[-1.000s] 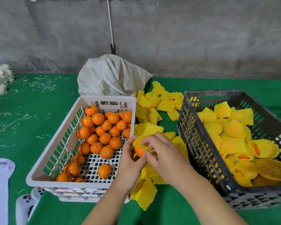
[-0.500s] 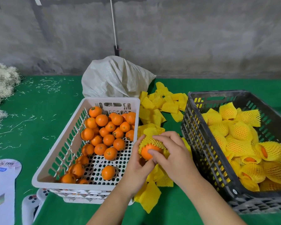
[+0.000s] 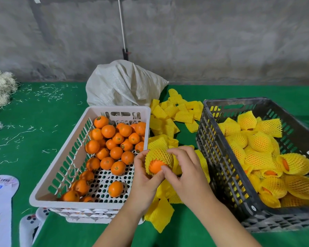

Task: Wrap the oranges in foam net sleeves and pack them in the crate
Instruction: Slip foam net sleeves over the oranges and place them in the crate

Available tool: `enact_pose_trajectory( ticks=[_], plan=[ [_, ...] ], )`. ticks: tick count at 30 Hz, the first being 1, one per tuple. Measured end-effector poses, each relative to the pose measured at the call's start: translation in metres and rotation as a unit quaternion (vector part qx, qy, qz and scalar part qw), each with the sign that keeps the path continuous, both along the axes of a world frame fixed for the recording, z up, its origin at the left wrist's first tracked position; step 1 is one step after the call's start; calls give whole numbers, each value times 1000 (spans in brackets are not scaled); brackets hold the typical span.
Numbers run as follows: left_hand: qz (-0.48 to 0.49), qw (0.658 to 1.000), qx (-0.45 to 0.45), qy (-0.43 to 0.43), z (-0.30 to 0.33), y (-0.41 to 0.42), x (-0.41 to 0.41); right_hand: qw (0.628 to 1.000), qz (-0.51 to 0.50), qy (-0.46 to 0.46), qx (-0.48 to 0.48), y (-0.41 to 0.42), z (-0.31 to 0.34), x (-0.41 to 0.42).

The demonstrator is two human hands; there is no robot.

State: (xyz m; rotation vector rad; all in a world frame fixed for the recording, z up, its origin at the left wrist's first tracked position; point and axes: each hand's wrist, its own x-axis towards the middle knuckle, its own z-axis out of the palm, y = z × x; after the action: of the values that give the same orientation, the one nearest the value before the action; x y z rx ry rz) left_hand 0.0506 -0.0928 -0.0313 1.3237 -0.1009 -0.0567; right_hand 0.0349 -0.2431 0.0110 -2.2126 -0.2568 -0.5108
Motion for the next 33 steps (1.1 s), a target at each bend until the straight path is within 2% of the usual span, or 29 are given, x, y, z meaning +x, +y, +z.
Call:
enact_pose_trajectory(
  ticks=[2, 4, 9, 13, 17, 19, 22, 26, 28, 33],
  plan=[
    [-3, 1000, -22, 9, 0, 2, 0, 997, -3, 66, 32, -6, -3, -1],
    [-42, 998, -29, 26, -1, 5, 0, 997, 5, 67, 27, -8, -4, -2],
    [-72, 996, -19, 49, -3, 4, 1, 997, -57, -24, -38, -11, -3, 0],
    [-35, 999, -10, 23, -1, 0, -1, 994, -28, -85, -61, -4, 4, -6],
    [-37, 998, -29, 40, -1, 4, 1, 999, -27, -5, 45, 0, -7, -12],
    [-44, 998, -19, 37, -2, 6, 0, 998, -33, 5, 56, -3, -11, -14],
    [-55, 998, 11, 22, -1, 5, -1, 997, -46, -68, 4, -7, -8, -13],
    [-58, 997, 1, 45, 2, 3, 2, 987, -34, -147, -54, -9, 4, -8],
    [-52, 998, 7, 37, 2, 3, 2, 989, -27, -138, -47, -12, 2, -7],
    [-49, 999, 13, -2, 2, 6, 0, 998, -31, -48, 18, -7, -13, -10]
  ],
)
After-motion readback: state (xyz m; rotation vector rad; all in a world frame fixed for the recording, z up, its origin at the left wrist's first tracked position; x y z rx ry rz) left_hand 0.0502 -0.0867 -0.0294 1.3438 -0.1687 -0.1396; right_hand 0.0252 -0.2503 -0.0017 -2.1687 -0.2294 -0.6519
